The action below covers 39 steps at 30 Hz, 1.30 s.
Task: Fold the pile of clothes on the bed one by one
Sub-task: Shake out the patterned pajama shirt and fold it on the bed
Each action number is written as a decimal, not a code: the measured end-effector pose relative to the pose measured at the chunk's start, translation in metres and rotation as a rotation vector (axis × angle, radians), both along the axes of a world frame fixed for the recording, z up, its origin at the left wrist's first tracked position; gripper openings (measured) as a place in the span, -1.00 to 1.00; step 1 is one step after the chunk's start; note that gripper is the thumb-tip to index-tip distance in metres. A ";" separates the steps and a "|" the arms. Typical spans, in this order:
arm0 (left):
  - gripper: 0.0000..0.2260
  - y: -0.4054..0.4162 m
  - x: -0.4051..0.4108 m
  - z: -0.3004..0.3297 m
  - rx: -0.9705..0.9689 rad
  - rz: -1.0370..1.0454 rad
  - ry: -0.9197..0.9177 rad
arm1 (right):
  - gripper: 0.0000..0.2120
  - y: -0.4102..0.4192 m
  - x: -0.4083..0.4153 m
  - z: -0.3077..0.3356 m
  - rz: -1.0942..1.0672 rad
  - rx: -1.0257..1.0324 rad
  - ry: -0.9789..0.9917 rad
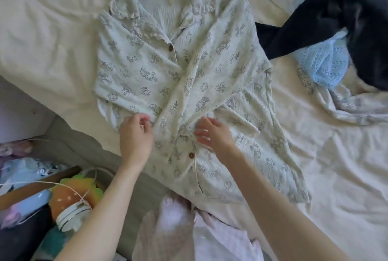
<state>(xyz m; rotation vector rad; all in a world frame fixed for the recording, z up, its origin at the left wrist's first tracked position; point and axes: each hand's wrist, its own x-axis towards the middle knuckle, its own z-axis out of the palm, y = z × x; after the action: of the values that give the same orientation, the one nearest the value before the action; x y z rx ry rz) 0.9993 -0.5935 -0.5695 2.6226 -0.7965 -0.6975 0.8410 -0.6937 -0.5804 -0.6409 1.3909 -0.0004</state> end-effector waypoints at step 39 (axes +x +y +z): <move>-0.68 0.103 0.063 -0.041 0.073 0.348 0.585 | -0.85 0.085 0.025 0.001 0.219 -0.005 0.247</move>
<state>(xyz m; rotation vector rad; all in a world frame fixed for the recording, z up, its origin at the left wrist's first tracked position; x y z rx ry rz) 1.0626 -0.4904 -0.6101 2.3204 -0.1428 -1.3046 0.8660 -0.6084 -0.5796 -0.8152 1.5505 0.2576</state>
